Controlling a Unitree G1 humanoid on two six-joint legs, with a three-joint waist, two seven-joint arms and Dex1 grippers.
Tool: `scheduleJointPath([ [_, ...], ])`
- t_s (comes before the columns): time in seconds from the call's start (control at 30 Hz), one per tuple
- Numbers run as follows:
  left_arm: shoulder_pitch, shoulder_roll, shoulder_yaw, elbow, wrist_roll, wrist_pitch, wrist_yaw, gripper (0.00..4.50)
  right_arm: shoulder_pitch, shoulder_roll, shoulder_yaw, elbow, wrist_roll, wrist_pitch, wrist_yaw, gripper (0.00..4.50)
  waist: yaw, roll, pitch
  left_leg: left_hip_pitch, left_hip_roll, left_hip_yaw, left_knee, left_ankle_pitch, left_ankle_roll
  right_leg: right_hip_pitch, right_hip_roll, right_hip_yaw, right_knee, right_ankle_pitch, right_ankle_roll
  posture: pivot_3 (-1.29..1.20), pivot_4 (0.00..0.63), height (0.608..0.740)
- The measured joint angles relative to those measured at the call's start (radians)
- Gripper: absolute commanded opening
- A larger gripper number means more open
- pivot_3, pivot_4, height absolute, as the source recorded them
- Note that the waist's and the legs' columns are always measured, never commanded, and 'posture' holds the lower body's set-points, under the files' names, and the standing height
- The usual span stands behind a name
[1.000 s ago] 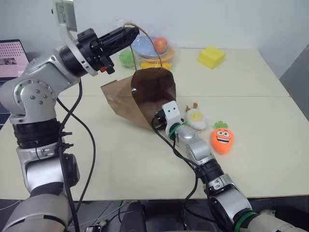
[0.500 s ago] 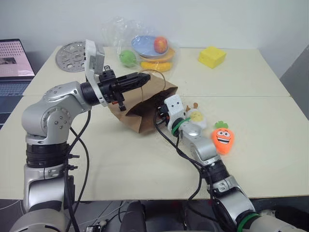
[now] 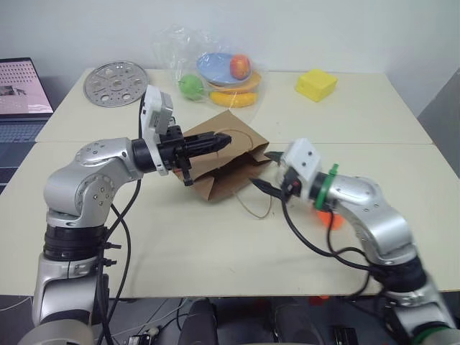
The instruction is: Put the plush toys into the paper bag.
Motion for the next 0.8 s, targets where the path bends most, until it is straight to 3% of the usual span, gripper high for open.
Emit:
scheduleJointPath([
  [0.27,0.029,0.0,-0.011,0.005,0.033,-0.027,-0.006,0.0,0.017,-0.082,0.121,0.253,-0.256,-0.244,-0.042,3.82,-0.001,0.0,0.0,-0.003,0.0,0.002,0.001,0.0,0.0,0.0,-0.001,0.002,-0.004,0.001,-0.001,0.0,0.15,0.74],
  [0.37,0.015,-0.003,-0.002,0.001,0.007,-0.004,0.009,0.0,-0.002,-0.05,0.128,0.332,-0.303,-0.291,-0.07,2.94,-0.001,-0.001,0.0,-0.003,0.0,0.001,0.001,0.0,0.0,-0.001,0.0,0.001,-0.003,0.002,-0.002,0.0,0.15,0.74],
  [0.63,-0.017,0.0,0.05,-0.009,-0.07,0.06,0.047,0.0,-0.025,-0.033,0.116,0.378,-0.342,-0.341,-0.084,0.02,-0.001,-0.001,0.0,-0.003,0.0,0.0,0.001,0.0,0.0,0.0,-0.001,0.0,-0.003,0.002,-0.002,0.0,0.15,0.74],
  [0.7,-0.017,0.003,0.063,-0.01,-0.084,0.078,0.047,0.0,-0.025,-0.037,0.115,0.376,-0.339,-0.355,-0.07,0.02,-0.001,-0.001,0.0,-0.003,0.0,0.0,0.001,0.0,0.0,0.0,-0.001,0.0,-0.003,0.002,-0.002,0.0,0.15,0.74],
  [0.8,-0.014,0.014,0.072,-0.021,-0.113,0.101,0.042,0.0,0.002,-0.112,0.082,0.286,-0.252,-0.321,0.062,0.02,0.001,0.0,0.001,-0.003,0.0,0.0,0.001,0.0,0.0,0.0,-0.001,0.0,-0.003,0.002,-0.002,0.0,0.15,0.74],
])
